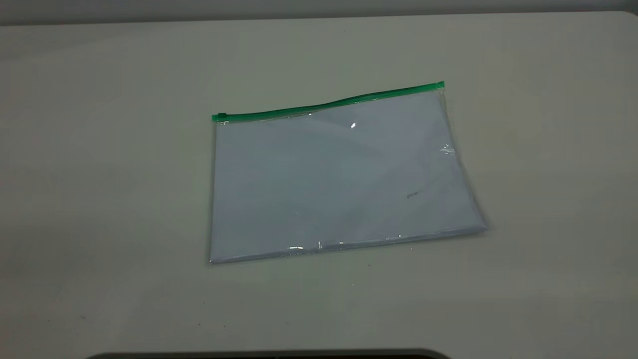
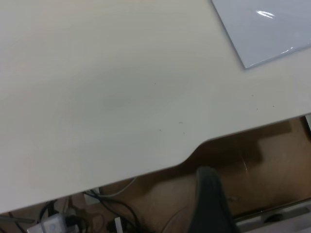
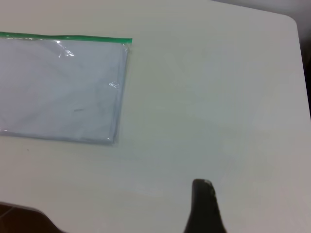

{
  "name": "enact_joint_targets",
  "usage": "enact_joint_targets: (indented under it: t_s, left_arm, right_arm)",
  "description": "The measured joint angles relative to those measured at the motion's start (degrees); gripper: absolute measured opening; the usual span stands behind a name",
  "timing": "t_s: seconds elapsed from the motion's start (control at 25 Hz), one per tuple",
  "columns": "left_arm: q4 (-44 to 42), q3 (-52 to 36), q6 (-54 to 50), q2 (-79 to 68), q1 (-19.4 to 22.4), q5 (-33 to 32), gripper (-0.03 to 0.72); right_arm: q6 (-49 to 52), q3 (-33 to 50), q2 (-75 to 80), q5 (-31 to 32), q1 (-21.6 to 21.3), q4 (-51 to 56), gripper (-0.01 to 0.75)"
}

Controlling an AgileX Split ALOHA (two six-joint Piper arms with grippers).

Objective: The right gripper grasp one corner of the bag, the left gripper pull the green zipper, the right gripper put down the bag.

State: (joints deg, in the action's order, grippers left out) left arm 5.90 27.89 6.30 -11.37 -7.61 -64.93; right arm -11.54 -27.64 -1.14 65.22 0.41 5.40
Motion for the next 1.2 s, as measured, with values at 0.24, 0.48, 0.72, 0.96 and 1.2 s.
enact_joint_targets:
  t_s: [0.24,0.48,0.72,0.96,1.2]
  left_arm:
    - [0.11,0.0,0.0,2.41,2.48,0.0,0.582]
    - [0.06,0.0,0.12,9.52,10.76,-0.06,0.582]
    - [-1.01,0.0,0.43,12.46,11.92,-0.24,0.582]
    - [-1.07,0.0,0.5,12.46,11.92,-0.24,0.582]
    - [-1.07,0.0,0.5,12.46,11.92,-0.24,0.582]
  right_arm:
    - [0.0,0.0,0.0,-0.04,0.0,0.0,0.578]
    - [0.0,0.0,0.0,-0.04,0.0,0.0,0.578]
    - [0.0,0.0,0.0,-0.04,0.0,0.0,0.578]
    - [0.0,0.0,0.0,-0.06,0.0,0.0,0.578]
    - [0.0,0.0,0.0,-0.11,0.0,0.0,0.578]
